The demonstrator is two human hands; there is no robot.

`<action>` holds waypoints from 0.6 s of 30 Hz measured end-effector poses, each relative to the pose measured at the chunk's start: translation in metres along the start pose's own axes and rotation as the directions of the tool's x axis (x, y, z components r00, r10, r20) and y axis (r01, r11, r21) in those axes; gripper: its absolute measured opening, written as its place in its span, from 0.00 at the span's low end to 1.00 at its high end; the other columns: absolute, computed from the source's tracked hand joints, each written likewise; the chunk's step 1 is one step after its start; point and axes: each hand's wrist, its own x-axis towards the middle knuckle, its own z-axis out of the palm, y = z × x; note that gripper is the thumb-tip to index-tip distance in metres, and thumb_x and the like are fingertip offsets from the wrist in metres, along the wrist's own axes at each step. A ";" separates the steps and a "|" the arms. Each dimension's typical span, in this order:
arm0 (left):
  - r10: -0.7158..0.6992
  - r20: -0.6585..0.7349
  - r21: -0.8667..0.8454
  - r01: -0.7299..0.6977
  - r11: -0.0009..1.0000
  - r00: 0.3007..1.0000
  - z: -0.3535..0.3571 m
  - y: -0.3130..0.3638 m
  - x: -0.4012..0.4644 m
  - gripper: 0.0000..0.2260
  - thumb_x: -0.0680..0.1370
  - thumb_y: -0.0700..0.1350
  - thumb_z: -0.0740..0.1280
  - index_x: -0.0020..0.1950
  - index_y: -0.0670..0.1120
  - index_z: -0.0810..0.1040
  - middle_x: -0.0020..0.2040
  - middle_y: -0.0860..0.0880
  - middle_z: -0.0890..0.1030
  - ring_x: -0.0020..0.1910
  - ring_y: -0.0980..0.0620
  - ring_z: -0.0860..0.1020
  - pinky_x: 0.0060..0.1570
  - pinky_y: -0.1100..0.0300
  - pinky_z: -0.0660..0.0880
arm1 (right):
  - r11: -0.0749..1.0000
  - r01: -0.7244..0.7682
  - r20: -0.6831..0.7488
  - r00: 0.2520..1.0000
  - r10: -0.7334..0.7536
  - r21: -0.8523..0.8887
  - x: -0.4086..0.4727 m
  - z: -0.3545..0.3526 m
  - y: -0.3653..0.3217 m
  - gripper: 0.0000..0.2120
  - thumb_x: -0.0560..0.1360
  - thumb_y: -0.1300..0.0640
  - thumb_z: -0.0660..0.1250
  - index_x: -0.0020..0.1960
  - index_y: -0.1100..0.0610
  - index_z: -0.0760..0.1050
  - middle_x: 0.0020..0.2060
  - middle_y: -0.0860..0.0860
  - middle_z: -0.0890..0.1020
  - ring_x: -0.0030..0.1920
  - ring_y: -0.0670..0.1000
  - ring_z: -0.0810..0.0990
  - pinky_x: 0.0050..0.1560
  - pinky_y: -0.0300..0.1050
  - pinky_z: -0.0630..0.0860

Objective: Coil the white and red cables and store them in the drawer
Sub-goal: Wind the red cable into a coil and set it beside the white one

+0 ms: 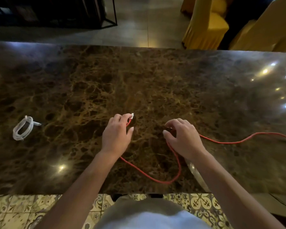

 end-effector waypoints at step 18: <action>-0.251 0.196 -0.895 0.278 0.350 0.948 -0.053 0.079 -0.012 0.14 0.81 0.39 0.71 0.65 0.51 0.79 0.45 0.48 0.81 0.41 0.51 0.79 0.47 0.57 0.81 | 0.849 0.171 0.475 0.766 -0.434 0.500 -0.035 -0.003 -0.034 0.26 0.80 0.41 0.69 0.73 0.50 0.70 0.63 0.45 0.81 0.62 0.45 0.81 0.65 0.49 0.79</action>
